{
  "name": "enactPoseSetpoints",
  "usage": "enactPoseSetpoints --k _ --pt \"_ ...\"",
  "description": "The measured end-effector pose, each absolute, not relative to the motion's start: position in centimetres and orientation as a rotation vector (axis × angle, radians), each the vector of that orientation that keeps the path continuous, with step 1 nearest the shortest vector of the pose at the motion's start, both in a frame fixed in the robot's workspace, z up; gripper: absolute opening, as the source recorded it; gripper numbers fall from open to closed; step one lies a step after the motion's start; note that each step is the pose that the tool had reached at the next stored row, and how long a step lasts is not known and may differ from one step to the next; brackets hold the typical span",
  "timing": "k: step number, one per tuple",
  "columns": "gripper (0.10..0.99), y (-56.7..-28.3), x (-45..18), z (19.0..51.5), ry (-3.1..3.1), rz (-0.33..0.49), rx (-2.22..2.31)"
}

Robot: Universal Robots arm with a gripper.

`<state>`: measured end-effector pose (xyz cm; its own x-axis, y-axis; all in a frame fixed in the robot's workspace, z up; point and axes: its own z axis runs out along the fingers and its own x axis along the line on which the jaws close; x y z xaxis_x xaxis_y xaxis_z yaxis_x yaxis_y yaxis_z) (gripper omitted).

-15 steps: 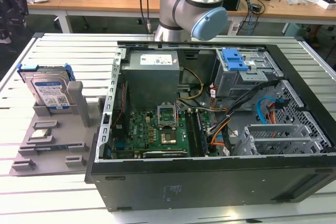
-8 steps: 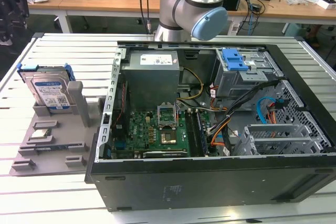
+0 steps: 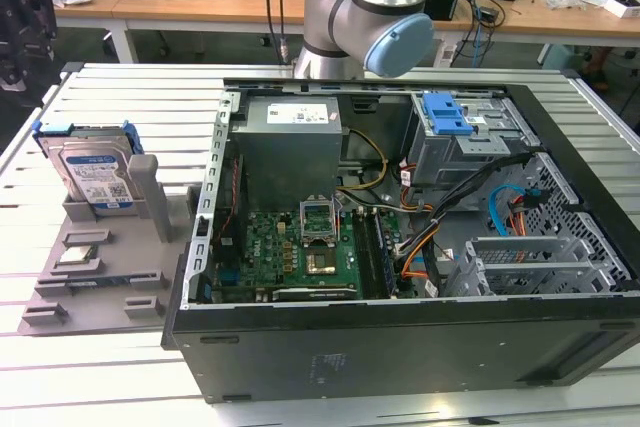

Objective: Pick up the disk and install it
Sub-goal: 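Pick up the disk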

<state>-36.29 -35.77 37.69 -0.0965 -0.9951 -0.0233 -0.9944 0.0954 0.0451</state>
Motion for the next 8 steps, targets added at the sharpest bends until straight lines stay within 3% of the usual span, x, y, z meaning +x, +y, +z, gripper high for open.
enactPoseSetpoints --k 8 --pt "0.482 -35.77 -36.29 37.31 -2.312 -0.077 2.106"
